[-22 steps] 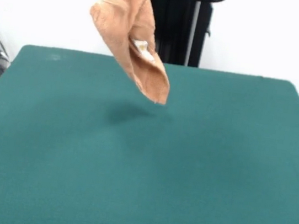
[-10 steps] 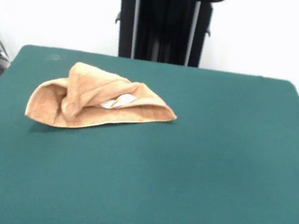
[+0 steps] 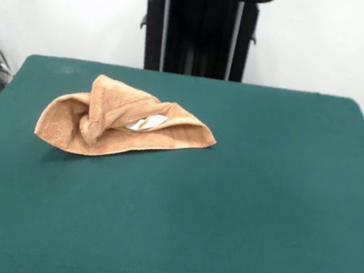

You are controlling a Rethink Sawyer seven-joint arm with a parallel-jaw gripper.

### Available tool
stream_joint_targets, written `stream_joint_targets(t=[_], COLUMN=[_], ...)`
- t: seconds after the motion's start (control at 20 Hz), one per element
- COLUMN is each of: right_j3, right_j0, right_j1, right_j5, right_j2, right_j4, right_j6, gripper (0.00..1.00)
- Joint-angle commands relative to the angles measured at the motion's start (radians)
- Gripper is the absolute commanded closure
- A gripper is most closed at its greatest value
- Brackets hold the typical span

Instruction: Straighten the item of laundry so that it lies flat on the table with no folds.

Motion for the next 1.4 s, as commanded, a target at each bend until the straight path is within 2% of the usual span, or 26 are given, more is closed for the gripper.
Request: stream_joint_targets(t=[0.05, 0.35, 0.8, 1.4], right_j3=[0.1, 0.062, 0.004, 0.045], right_j0=[0.003, 0.026, 0.037, -0.042], right_j1=[0.097, 0.234, 0.347, 0.477], right_j5=[-0.047, -0.167, -0.193, -0.413], right_j2=[0.119, 0.097, 0.068, 0.056], right_j4=[0.007, -0.05, -0.058, -0.094], right_j6=[-0.161, -0.056, -0.029, -0.022], gripper=[0.0, 0.0, 0.0, 0.0])
